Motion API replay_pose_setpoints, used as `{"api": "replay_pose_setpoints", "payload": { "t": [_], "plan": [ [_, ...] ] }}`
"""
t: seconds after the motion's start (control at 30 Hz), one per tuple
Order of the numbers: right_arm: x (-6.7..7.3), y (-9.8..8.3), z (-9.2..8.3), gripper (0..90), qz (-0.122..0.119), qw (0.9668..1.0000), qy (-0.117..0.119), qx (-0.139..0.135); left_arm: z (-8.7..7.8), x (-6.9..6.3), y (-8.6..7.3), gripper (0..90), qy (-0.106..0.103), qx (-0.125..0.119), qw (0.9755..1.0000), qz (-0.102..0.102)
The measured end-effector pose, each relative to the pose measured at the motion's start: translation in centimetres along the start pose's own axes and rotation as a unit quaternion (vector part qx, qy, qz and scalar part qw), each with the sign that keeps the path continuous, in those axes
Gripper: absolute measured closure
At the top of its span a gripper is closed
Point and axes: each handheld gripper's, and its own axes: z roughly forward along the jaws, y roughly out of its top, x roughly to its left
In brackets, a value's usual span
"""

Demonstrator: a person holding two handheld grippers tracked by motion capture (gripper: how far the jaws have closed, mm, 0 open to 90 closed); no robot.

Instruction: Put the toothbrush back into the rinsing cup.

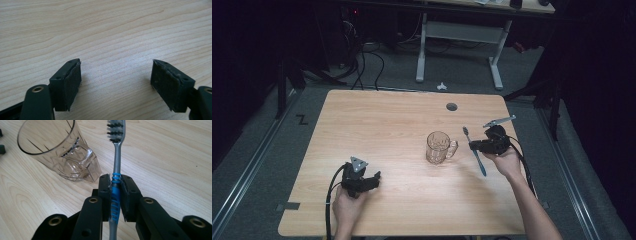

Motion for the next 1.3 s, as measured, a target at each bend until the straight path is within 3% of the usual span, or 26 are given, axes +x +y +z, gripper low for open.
{"api": "replay_pose_setpoints", "payload": {
  "t": [0.4, 0.9, 1.3],
  "plan": [
    [0.9, 0.1, -1.1, 80.0, -0.006, 0.9985, 0.019, -0.050, 0.0, 0.0, 0.0, 25.1, 0.000, -0.001, 1.0000, 0.000],
    [1.7, 0.6, -2.1, 80.0, -0.012, 0.9945, 0.035, -0.098, 0.0, 0.0, 0.0, 25.1, 0.000, 0.000, 1.0000, 0.000],
    [2.2, 1.0, -2.9, 80.1, -0.022, 0.9883, 0.037, -0.147, 0.0, 0.0, 0.0, 25.1, 0.000, -0.001, 1.0000, 0.000]
  ]
}}
